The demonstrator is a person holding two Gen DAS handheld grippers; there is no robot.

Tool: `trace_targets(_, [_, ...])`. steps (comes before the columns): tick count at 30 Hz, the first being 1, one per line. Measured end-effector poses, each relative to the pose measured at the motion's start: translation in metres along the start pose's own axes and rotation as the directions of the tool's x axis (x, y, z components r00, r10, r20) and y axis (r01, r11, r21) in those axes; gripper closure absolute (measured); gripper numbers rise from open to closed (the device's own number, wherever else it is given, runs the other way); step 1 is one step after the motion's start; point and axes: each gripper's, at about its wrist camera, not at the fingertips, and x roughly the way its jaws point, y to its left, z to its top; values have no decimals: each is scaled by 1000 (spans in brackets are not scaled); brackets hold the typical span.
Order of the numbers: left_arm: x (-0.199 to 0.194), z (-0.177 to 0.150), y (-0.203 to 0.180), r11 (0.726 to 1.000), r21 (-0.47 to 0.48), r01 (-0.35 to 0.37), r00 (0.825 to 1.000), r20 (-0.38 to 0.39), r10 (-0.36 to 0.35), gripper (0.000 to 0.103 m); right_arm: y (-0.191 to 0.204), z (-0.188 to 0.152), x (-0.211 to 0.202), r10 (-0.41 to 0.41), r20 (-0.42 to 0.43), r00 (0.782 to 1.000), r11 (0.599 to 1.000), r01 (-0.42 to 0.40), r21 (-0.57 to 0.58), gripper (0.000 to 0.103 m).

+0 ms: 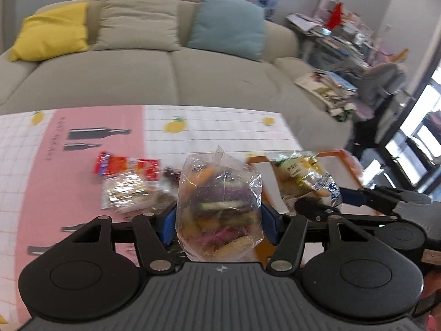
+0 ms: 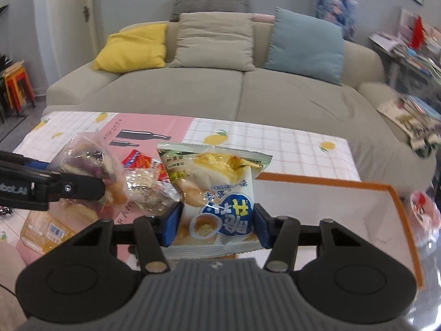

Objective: Organize snacks
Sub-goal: 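Carry both bags over the orange box and open both tools to drop them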

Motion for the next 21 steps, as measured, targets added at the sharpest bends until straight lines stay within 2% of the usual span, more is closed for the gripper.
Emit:
trace_targets(4, [14,7,-33,997,41,69,997,-32,-68,34,-33,-3,-13,-30,-68,997,999,32,36,50])
trace_targets(8, [38,17,-64,987,56,151,985,-91,-146,34,-72,-7,-11,-22,-151,988,992,40,123,50])
trace_targets(11, [58,23,-83,980,83,181,977,-129,-170,34,-96,-12,-4,-69,-193,979,988,94,126,50])
trace_targets(16, [96,27,-109,972,109,210,961,-206,-184,34,-128,-19,15,-84,-244,966,987,114,113,50])
trace_targets(21, [133,25,-119,972,156,175,955,-267,-129,34,-146,-15,44,-108,-273,956,992,121,31,50])
